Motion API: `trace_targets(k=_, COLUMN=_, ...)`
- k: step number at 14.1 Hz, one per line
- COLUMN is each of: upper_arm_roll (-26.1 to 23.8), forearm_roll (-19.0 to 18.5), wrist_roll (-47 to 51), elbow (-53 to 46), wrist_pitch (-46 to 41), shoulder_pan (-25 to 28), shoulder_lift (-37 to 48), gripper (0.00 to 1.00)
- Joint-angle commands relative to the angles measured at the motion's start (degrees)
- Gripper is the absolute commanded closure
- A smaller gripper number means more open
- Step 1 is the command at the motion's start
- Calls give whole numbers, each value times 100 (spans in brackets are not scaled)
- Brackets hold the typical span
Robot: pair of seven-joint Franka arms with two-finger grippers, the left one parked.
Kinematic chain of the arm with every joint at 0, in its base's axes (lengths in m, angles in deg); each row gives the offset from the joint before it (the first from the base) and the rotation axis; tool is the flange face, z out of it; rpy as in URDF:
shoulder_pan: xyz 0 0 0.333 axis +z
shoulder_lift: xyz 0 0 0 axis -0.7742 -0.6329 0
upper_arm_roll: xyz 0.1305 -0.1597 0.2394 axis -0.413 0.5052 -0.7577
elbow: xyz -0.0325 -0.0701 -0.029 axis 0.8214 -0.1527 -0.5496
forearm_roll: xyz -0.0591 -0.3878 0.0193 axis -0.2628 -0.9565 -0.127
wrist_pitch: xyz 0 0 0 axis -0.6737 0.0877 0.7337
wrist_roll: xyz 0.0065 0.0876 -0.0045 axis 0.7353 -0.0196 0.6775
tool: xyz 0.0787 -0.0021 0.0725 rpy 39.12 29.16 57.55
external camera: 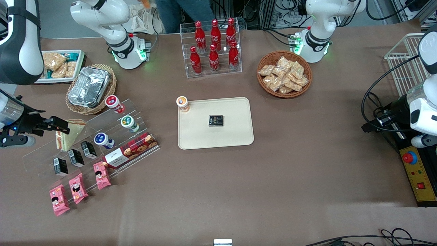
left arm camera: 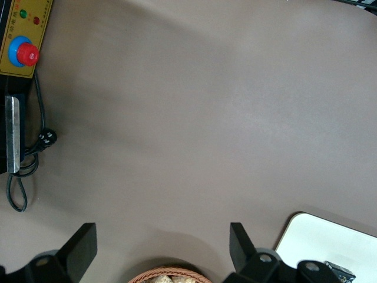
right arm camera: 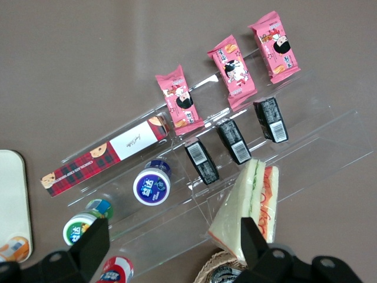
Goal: Place sandwich on tray
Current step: 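Move the right gripper down to the wrapped sandwich on the acrylic rack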
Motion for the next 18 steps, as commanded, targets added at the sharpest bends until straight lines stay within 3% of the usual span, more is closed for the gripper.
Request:
trace_targets(k=1, upper_arm_roll=12, forearm_roll=82, wrist_roll=-54, elbow=-116, wrist_pitch=-97, shoulder_pan=-9, shoulder_lift=-22, gripper=1)
trace_targets(k=8, upper_arm_roll=144, forearm_roll=-14, wrist_roll=191, elbow=-160, wrist_pitch=-159, shoulder_pan=-62, shoulder_lift=22, gripper=1)
trace_targets(k=18, upper_arm_roll=276, forearm_roll=-243, wrist_roll=2468, elbow=42, wrist_pitch=-176, shoulder_pan=-168, shoulder_lift=207, gripper=1)
